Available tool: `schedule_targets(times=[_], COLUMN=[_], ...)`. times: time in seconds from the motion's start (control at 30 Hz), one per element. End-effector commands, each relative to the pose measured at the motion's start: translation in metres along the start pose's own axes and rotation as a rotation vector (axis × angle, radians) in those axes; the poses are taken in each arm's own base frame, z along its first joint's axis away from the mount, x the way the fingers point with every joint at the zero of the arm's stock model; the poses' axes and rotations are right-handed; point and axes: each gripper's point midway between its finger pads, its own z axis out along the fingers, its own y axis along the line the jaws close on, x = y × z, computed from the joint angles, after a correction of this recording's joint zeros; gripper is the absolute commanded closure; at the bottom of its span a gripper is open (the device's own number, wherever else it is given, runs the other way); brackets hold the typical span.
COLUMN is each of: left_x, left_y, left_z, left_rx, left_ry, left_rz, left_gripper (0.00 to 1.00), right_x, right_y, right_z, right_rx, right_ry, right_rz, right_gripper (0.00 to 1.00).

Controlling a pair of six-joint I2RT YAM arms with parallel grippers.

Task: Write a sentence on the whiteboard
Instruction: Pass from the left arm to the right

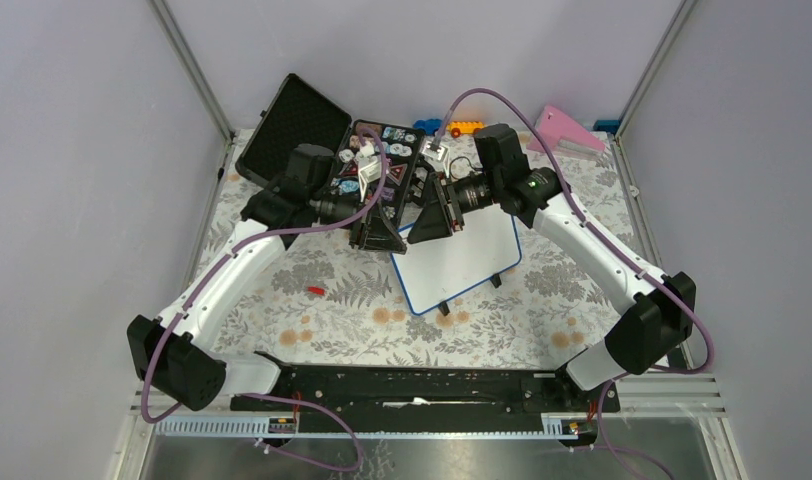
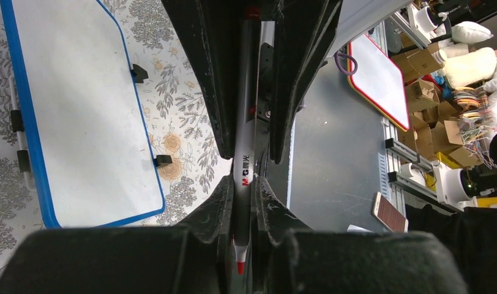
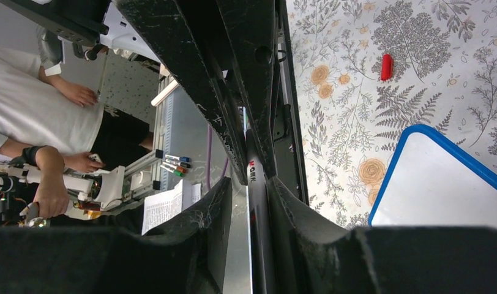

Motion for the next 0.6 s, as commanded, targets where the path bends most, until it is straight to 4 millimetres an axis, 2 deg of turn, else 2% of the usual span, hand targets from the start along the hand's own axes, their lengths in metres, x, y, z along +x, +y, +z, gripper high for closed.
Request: schedule_targets(times=[0.0,0.2,0.33,0.43,0.47,0.53,0.57], left_x=[-0.0106,-0.0101,-0.0102,-0.0103,-0.0103,-0.0106,-0.0115], left_y=[-0.0007,-0.0009,-0.0026,-0.0026,-0.0022,0.0004,0.0025], left_z=[0.0003,0.0008,0.0011,0.0013,0.0013,0.0005,-0.0005], left_rx=[-0.004,0.002,0.014,0.016,0.014,-0.003,-0.019], left_ry=[-0.029,-0.028,-0.027,-0.028,-0.028,-0.031,-0.035], left_rz=[0.047,0.043,0.039,0.04,0.041,0.042,0.045], left_gripper=[1.0,1.0,1.0,1.0,0.95,0.66,0.56], right_x=[-0.0016,-0.0004,0.0004,0.0011,0.0015,0.003,0.0038], right_y=[0.0208,0.0198,0.021,0.0212,0.0209,0.0199,0.0201], right_z=[-0.0032,-0.0041,-0.0039,-0.0043,-0.0045,-0.0055,-0.0063], right_rx=[-0.048,-0.042,-0.045,-0.045,-0.042,-0.033,-0.029], right_ry=[-0.008,-0.006,-0.001,0.0,0.001,0.003,0.004], right_rz=[-0.046,-0.053,-0.056,-0.06,-0.058,-0.06,-0.063], right_gripper=[0.66,0.69,0.78,0.9,0.96,1.0,1.0])
